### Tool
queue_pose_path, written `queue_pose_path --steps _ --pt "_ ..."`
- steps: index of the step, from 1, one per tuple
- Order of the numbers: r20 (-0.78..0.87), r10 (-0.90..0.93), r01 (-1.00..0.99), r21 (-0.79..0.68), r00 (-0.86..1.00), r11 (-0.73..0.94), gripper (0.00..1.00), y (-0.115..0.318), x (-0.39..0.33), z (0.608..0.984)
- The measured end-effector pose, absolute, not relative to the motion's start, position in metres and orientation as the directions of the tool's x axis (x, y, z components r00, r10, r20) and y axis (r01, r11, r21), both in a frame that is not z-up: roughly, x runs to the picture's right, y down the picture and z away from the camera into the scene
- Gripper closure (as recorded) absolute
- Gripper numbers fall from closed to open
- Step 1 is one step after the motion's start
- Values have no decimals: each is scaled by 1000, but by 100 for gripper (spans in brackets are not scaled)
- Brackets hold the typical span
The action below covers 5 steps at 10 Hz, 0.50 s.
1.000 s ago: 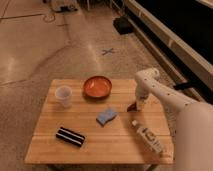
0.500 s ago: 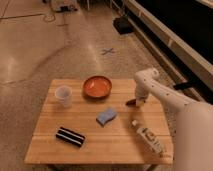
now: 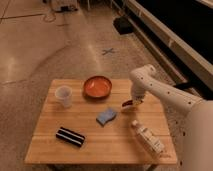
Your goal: Place the pepper on the white sponge
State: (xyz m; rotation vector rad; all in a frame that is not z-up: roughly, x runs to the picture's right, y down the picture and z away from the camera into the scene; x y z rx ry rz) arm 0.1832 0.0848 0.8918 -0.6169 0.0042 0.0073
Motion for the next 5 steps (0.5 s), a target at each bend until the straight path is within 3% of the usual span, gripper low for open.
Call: queue_pose_path --steps 5 --pt "36 -54 65 -575 998 816 94 117 139 846"
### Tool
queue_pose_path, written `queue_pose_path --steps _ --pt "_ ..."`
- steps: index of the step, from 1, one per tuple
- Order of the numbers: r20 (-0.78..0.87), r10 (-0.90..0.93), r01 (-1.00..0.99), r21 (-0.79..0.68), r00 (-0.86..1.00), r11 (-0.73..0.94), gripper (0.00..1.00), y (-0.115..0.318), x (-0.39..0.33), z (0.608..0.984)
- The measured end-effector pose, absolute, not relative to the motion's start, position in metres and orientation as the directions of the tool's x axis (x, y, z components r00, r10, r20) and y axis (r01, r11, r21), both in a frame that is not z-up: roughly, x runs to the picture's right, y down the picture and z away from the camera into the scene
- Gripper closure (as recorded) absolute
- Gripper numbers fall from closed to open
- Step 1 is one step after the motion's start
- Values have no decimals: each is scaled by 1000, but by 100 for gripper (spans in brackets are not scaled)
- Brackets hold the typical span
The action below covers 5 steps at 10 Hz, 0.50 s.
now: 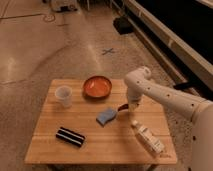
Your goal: Place the pepper on the white sponge
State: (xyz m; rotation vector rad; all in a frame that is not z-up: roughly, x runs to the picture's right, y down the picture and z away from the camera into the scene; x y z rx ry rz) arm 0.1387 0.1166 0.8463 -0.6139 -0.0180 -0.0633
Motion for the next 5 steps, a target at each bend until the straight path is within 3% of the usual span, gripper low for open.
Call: queue_pose_path --steps 5 --pt "79 -133 154 -562 988 813 94 133 90 813"
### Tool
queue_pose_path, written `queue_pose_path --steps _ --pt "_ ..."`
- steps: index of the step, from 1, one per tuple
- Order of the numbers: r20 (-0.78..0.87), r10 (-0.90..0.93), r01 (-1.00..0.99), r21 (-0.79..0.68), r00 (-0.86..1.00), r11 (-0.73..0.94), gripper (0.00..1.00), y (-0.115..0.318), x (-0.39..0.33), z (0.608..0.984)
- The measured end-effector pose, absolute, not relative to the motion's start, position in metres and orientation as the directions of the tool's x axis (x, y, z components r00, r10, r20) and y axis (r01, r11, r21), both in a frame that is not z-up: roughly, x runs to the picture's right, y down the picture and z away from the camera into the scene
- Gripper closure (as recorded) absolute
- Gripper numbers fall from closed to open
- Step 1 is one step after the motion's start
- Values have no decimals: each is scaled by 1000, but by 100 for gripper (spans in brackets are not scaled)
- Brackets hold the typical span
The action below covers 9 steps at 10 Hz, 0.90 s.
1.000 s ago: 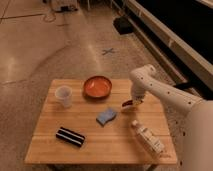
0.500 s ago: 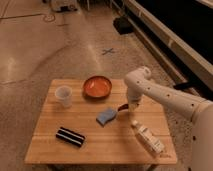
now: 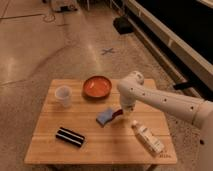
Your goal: Place the pepper on the white sponge
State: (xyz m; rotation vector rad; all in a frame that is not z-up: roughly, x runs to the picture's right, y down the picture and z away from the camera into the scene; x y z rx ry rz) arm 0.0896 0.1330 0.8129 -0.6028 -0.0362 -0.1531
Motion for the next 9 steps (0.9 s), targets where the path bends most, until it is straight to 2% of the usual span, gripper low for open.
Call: queue_pose_path --steps 9 --pt "141 -231 271 -543 963 795 94 151 24 780"
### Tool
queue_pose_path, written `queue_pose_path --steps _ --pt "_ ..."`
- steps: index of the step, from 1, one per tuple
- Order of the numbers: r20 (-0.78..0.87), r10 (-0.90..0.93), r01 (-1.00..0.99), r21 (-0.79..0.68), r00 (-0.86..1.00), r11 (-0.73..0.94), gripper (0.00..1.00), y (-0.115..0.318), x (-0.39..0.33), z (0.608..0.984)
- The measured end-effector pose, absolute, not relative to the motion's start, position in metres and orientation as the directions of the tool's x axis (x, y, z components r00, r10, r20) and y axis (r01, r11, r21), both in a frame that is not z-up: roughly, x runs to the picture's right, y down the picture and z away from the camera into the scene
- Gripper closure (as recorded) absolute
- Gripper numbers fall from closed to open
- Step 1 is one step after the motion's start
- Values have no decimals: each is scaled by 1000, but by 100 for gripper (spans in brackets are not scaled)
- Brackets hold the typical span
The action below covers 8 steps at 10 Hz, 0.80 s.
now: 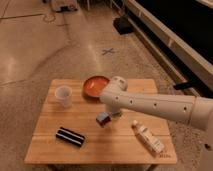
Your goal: Place the pepper on the white sponge
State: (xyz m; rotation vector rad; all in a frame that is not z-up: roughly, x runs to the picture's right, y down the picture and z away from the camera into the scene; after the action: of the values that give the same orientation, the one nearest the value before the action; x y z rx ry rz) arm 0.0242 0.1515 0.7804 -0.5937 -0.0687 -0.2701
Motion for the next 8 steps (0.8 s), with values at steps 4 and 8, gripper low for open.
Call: queue_pose_path --steps 4,8 --pt "163 -250 299 -549 954 781 94 152 -3 773" --pt "167 -240 292 -564 956 772 94 126 19 791"
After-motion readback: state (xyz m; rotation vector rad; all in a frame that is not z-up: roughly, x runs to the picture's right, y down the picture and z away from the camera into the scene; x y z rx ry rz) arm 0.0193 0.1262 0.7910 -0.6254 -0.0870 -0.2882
